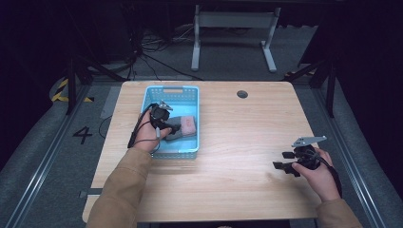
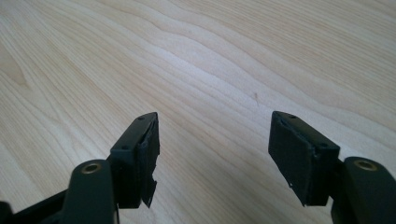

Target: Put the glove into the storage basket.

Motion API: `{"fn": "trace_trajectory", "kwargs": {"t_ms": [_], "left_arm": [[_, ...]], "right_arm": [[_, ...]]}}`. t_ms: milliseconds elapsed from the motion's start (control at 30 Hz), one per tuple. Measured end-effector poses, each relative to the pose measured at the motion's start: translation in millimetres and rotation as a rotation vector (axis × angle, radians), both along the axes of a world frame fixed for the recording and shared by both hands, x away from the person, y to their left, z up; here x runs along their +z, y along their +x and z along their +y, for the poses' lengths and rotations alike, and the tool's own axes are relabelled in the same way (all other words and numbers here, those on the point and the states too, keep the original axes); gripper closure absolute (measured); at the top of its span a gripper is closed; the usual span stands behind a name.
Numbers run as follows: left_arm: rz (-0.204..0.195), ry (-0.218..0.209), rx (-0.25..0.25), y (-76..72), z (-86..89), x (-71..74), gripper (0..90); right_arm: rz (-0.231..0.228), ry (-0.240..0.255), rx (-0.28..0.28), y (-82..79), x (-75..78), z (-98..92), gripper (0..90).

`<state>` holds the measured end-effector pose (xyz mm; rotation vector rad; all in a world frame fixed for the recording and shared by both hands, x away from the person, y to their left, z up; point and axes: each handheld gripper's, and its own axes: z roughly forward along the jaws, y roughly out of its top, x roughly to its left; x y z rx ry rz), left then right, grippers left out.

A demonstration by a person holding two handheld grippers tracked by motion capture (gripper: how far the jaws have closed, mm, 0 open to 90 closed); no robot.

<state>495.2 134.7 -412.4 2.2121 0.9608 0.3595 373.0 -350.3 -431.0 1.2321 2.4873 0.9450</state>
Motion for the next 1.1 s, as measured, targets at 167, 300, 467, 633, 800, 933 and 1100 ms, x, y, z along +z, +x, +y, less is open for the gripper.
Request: {"fn": "trace_trajectory", "kwargs": {"t_ms": [167, 300, 467, 633, 800, 933, 1100], "left_arm": [[-0.073, -0.035, 0.005, -18.6, -2.3, 22.0, 29.7], [-0.085, -0.116, -0.017, -33.3, -3.6, 40.1, 29.6], [-0.080, -0.095, -0.056, -52.0, -10.3, 49.2, 28.8], [-0.073, -0.116, -0.086, -78.2, -16.0, 55.6, 28.4], [-0.069, -0.121, -0.138, -99.3, -21.6, 52.4, 28.5], [-0.047, -0.121, -0.205, -115.5, -26.1, 39.8, 29.5], [-0.017, -0.132, -0.280, -136.0, -29.7, 18.9, 32.0]], "right_arm": [[-0.004, 0.000, 0.024, 4.6, 1.0, 8.3, 34.6], [-0.005, -0.001, 0.034, 7.6, 0.3, 12.3, 34.6], [-0.005, -0.001, 0.039, 10.3, 0.4, 13.9, 34.5], [0.000, -0.004, 0.050, 12.3, -1.4, 15.9, 34.2], [-0.008, -0.004, 0.052, 11.1, -1.5, 14.9, 33.9], [-0.013, -0.002, 0.049, 10.2, -2.3, 13.0, 33.9], [-0.011, -0.005, 0.050, 9.6, -4.1, 11.2, 33.9]]}}
